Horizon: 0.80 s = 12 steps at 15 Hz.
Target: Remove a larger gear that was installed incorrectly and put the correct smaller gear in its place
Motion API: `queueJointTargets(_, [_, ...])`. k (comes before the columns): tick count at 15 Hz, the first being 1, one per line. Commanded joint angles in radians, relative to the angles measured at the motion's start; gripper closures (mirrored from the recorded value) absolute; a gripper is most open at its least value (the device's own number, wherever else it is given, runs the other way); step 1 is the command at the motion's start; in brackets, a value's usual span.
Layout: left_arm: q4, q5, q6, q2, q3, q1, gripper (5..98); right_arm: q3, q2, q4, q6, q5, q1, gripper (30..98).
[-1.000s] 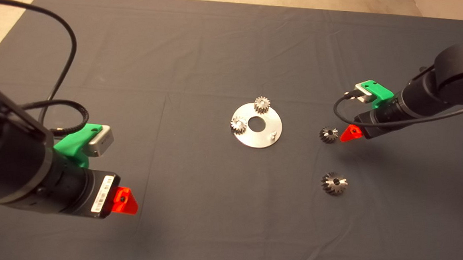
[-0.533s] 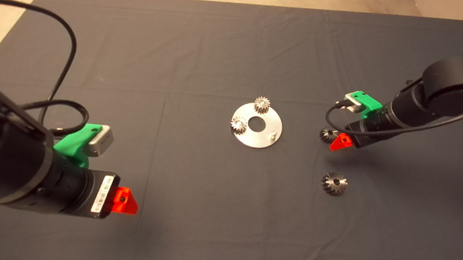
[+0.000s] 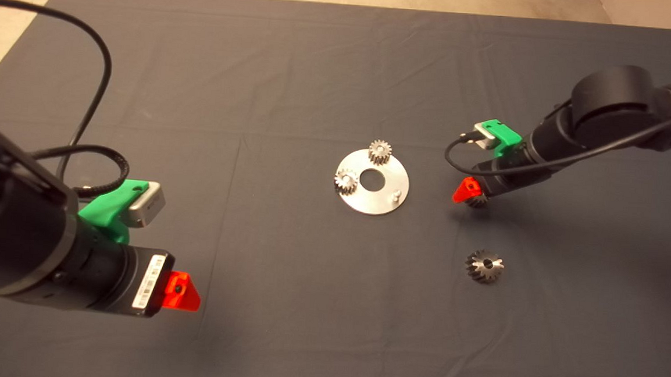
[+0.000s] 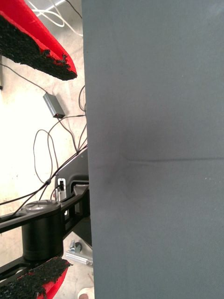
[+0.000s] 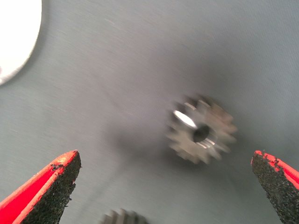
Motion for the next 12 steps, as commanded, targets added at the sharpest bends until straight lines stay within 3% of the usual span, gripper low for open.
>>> queueJointTargets(1, [-0.018, 0.084, 0.000, 0.000, 0.011, -0.006, 5.4, -0.002, -0.011, 0.019, 0.000, -0.023, 0.013, 31.5])
queueJointTargets(5, [-0.018, 0.084, 0.002, 0.001, 0.011, -0.006, 5.4, 0.002, -0.021, 0.016, 0.000, -0.124, 0.008, 31.5])
queueJointTargets(12, [-0.017, 0.084, 0.002, 0.001, 0.011, -0.006, 5.4, -0.011, -0.028, 0.010, -0.004, -0.122, -0.019, 31.5])
